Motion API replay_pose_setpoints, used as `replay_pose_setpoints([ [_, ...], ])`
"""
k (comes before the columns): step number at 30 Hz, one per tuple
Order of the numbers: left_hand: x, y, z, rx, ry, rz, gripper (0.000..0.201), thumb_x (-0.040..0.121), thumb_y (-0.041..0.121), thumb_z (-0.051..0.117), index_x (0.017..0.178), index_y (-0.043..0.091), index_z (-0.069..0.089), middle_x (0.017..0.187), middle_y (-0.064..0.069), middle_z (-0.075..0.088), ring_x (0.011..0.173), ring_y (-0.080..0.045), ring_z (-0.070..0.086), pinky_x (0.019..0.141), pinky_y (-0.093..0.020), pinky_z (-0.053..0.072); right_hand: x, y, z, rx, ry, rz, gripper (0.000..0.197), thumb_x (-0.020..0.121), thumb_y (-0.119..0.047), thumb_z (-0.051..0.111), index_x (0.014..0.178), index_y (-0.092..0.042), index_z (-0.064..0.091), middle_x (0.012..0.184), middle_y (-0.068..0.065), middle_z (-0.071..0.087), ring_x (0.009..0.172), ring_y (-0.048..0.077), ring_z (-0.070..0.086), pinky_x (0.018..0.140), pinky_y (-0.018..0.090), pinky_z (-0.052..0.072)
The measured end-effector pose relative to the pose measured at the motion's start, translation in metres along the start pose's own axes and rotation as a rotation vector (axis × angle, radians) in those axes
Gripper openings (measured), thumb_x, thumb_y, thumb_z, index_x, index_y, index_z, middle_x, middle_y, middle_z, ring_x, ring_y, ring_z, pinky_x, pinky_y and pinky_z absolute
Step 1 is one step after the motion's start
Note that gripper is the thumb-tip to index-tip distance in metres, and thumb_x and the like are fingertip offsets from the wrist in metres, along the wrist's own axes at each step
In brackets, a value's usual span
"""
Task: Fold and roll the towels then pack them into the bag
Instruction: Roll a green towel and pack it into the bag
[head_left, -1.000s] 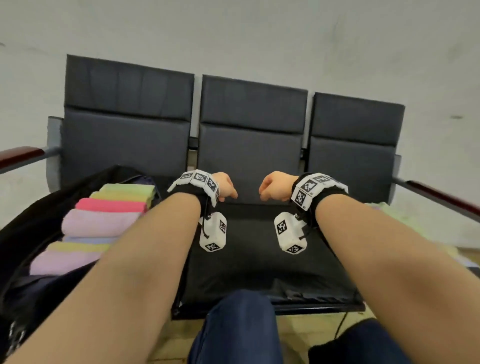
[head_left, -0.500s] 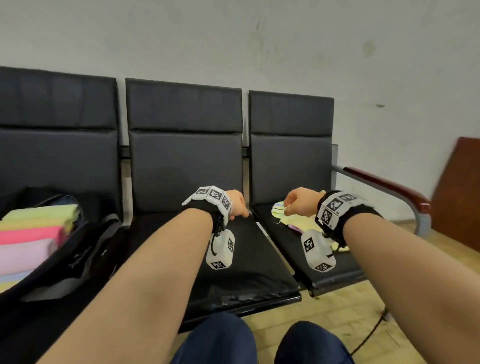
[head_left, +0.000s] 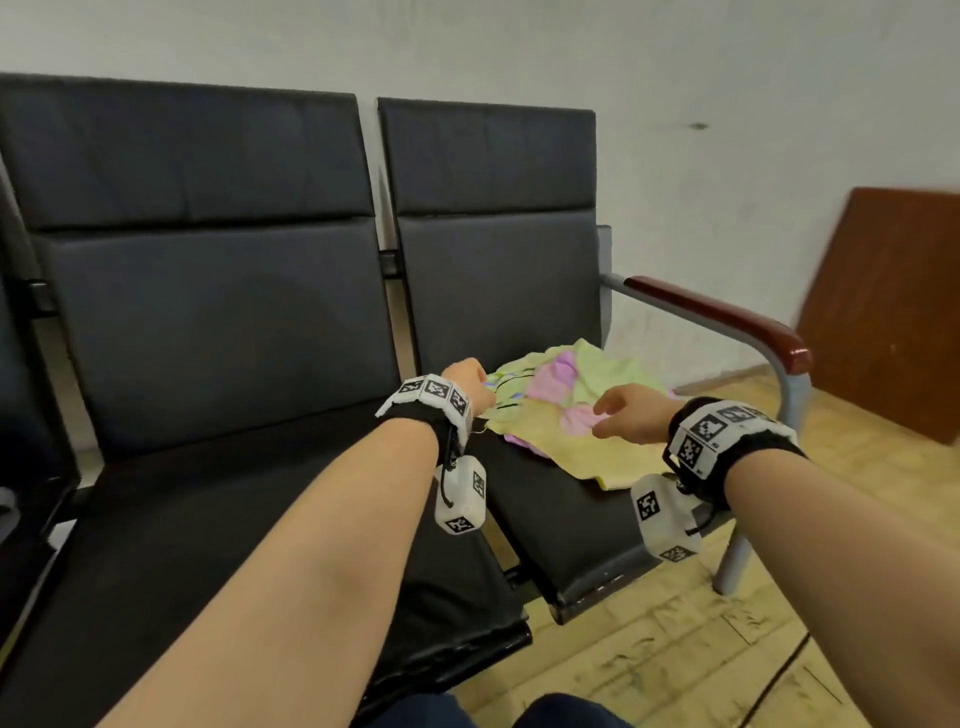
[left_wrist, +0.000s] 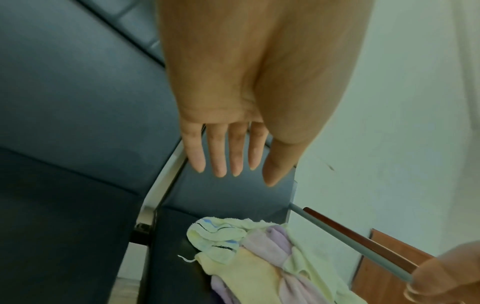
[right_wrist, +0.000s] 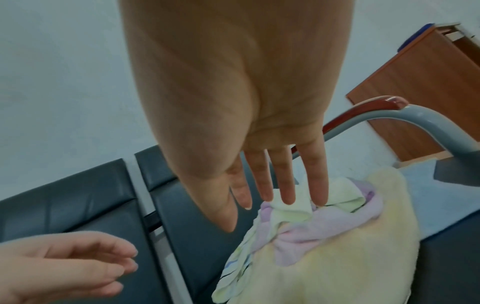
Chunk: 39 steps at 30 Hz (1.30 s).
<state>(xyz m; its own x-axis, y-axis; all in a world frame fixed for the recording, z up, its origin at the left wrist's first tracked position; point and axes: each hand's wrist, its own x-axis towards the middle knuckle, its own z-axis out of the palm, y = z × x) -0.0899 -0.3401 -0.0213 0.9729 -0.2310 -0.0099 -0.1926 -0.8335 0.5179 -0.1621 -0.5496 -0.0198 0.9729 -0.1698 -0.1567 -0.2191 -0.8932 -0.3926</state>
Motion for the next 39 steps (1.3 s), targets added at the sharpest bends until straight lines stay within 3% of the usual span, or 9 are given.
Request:
replay_pose_setpoints([
  [7, 0.074, 0.012, 0.05, -0.188, 0.015, -0.015, 0.04, 0.088, 0.019, 0.063, 0.125, 0.01, 0.052, 0.127, -0.007, 0.056, 0.114, -0.025, 0.055, 0.092, -0.031, 0.043, 0.066, 0.049, -0.016, 0.018, 0.092, 0.069, 0.041, 0.086, -0.021, 0.067, 0.126, -0.012, 0.058, 0.13, 0.005, 0.057, 0.119, 0.024, 0.052, 0.097, 0.03, 0.042],
  [11, 0.104, 0.022, 0.09, -0.422, 0.074, 0.035, 0.033, 0.087, 0.017, 0.065, 0.117, 0.006, 0.058, 0.118, -0.006, 0.061, 0.109, -0.022, 0.057, 0.081, -0.021, 0.038, 0.103, 0.072, -0.005, 0.04, 0.217, 0.097, 0.038, 0.086, -0.022, 0.065, 0.123, -0.017, 0.059, 0.129, 0.006, 0.057, 0.115, 0.026, 0.054, 0.091, 0.034, 0.046],
  [16, 0.131, 0.032, 0.134, -0.611, 0.121, 0.034, 0.024, 0.084, 0.014, 0.068, 0.106, 0.004, 0.064, 0.11, -0.009, 0.066, 0.104, -0.025, 0.061, 0.088, -0.027, 0.045, 0.139, 0.095, 0.016, 0.082, 0.349, 0.11, 0.054, 0.085, -0.021, 0.065, 0.136, -0.013, 0.049, 0.141, 0.013, 0.044, 0.13, 0.031, 0.042, 0.107, 0.042, 0.037],
  [22, 0.145, 0.04, 0.164, -0.574, -0.004, 0.053, 0.043, 0.085, 0.023, 0.07, 0.122, 0.004, 0.059, 0.115, -0.008, 0.064, 0.107, -0.022, 0.059, 0.094, -0.027, 0.044, 0.173, 0.115, 0.031, 0.111, 0.318, 0.153, 0.09, 0.061, -0.057, 0.05, 0.144, -0.036, 0.024, 0.142, 0.009, 0.041, 0.127, 0.034, 0.041, 0.102, 0.045, 0.04],
  [24, 0.148, 0.039, 0.166, -0.574, 0.022, 0.071, 0.034, 0.085, 0.017, 0.07, 0.116, 0.003, 0.064, 0.112, -0.012, 0.067, 0.103, -0.022, 0.061, 0.09, -0.024, 0.044, 0.178, 0.115, 0.033, 0.075, 0.243, 0.164, 0.082, 0.082, -0.037, 0.059, 0.151, -0.033, 0.016, 0.137, 0.01, 0.047, 0.121, 0.032, 0.049, 0.095, 0.034, 0.04],
  [26, 0.15, 0.038, 0.163, -0.585, 0.031, 0.097, 0.027, 0.085, 0.014, 0.069, 0.11, 0.003, 0.068, 0.105, -0.012, 0.069, 0.092, -0.018, 0.061, 0.083, -0.021, 0.045, 0.184, 0.117, 0.034, 0.022, 0.217, 0.162, 0.056, 0.091, -0.019, 0.056, 0.145, -0.023, 0.04, 0.127, 0.012, 0.057, 0.113, 0.031, 0.055, 0.087, 0.029, 0.041],
  [29, 0.15, 0.039, 0.153, -0.674, 0.054, 0.148, 0.022, 0.086, 0.013, 0.068, 0.106, 0.003, 0.068, 0.092, -0.007, 0.066, 0.079, -0.013, 0.056, 0.071, -0.014, 0.044, 0.182, 0.115, 0.027, 0.026, 0.415, 0.17, 0.026, 0.093, -0.013, 0.052, 0.113, -0.01, 0.067, 0.117, 0.018, 0.062, 0.105, 0.034, 0.058, 0.086, 0.036, 0.047],
  [34, 0.145, 0.047, 0.114, -0.983, 0.161, 0.207, 0.004, 0.092, 0.008, 0.059, 0.096, 0.007, 0.058, 0.077, -0.001, 0.059, 0.05, -0.005, 0.055, 0.051, -0.018, 0.045, 0.159, 0.092, -0.004, 0.351, 0.789, 0.085, 0.024, 0.097, -0.013, 0.043, 0.113, -0.003, 0.059, 0.111, 0.018, 0.061, 0.103, 0.035, 0.057, 0.085, 0.035, 0.042],
  [39, 0.124, 0.078, 0.041, -1.441, 0.23, 0.301, 0.013, 0.098, 0.002, 0.046, 0.09, 0.011, 0.051, 0.087, -0.008, 0.063, 0.074, -0.012, 0.067, 0.074, -0.022, 0.057, 0.133, 0.036, -0.045, 0.633, 0.885, -0.129, 0.014, 0.099, -0.018, 0.039, 0.105, -0.013, 0.05, 0.088, 0.014, 0.065, 0.084, 0.034, 0.064, 0.08, 0.05, 0.052],
])
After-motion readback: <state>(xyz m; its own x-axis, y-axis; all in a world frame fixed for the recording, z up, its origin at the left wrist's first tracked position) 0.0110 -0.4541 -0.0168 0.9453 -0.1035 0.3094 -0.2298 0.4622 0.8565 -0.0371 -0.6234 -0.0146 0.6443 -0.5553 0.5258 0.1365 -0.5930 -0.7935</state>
